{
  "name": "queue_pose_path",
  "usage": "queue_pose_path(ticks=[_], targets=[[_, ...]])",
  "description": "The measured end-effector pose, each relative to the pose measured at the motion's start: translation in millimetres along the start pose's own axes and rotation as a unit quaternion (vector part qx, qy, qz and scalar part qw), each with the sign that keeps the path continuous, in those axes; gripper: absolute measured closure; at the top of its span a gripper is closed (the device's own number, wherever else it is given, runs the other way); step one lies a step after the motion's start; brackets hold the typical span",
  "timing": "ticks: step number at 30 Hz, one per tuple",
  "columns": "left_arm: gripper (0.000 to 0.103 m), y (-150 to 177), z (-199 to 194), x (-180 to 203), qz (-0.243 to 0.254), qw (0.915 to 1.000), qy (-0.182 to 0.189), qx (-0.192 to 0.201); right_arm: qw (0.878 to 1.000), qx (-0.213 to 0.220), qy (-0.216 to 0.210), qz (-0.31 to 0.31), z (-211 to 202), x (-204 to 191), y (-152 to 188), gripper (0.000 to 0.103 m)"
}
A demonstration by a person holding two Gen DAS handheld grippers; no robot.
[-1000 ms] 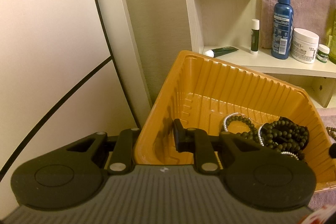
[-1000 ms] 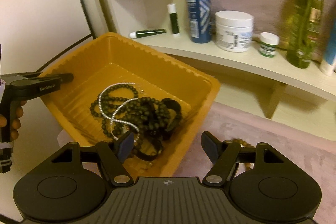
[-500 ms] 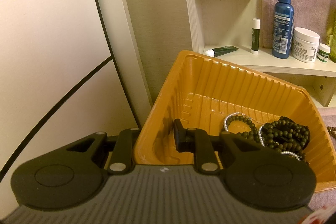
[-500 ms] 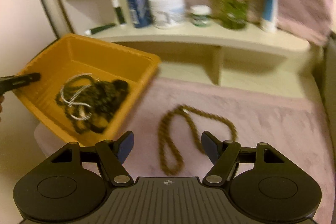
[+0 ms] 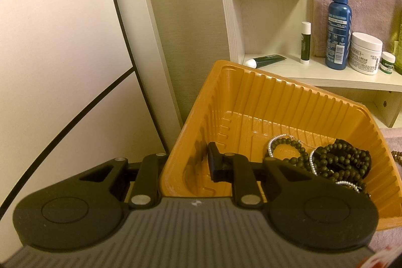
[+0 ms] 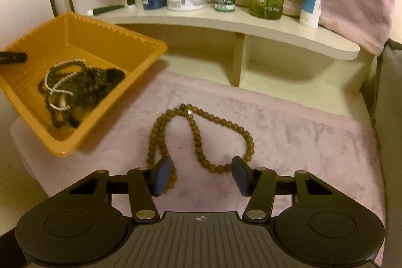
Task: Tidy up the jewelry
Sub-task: 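Move the right gripper to the last brown bead necklace and grasp it, then lift the brown bead necklace high with the right gripper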
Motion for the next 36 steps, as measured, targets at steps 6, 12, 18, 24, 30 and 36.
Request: queue_pose_path(ticks=[6, 12, 18, 24, 30, 36], targets=[[0.085, 0, 0, 0, -0.001, 1.0, 0.0, 0.0, 1.0, 0.007, 0.006, -0.014, 4, 3, -2, 0.059], [0.085, 0, 0, 0, -0.001, 1.0, 0.0, -0.001, 0.999, 0.008, 0.003, -0.041, 17, -7, -7, 0.068], [0.085, 0, -1, 0, -0.002, 1.0, 0.0, -0.001, 0.998, 0.006, -0.011, -0.063, 26, -16, -6, 0.094], [0.085, 0, -1, 0, -0.001, 1.0, 0.0, -0.001, 0.999, 0.01, -0.019, -0.041, 20, -11, -14, 0.096], [0.085, 1, 0, 0, -0.003, 1.0, 0.0, -0.001, 0.997, 0.068, -0.024, -0.009, -13, -1, -45, 0.096], [0.085, 1, 0, 0, -0.003, 1.0, 0.0, -0.001, 0.992, 0.123, -0.031, -0.014, -46, -1, -87, 0.096]])
Point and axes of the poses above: each gripper's, at about its wrist camera, not at the fingertips, and z roughly the way its jaws point, x to its right, y to its underside, the point moved 10 cm from there along z, roughly the way its jaws point, and after that the axes turned 1 degree about y, right-handed, at the moved point
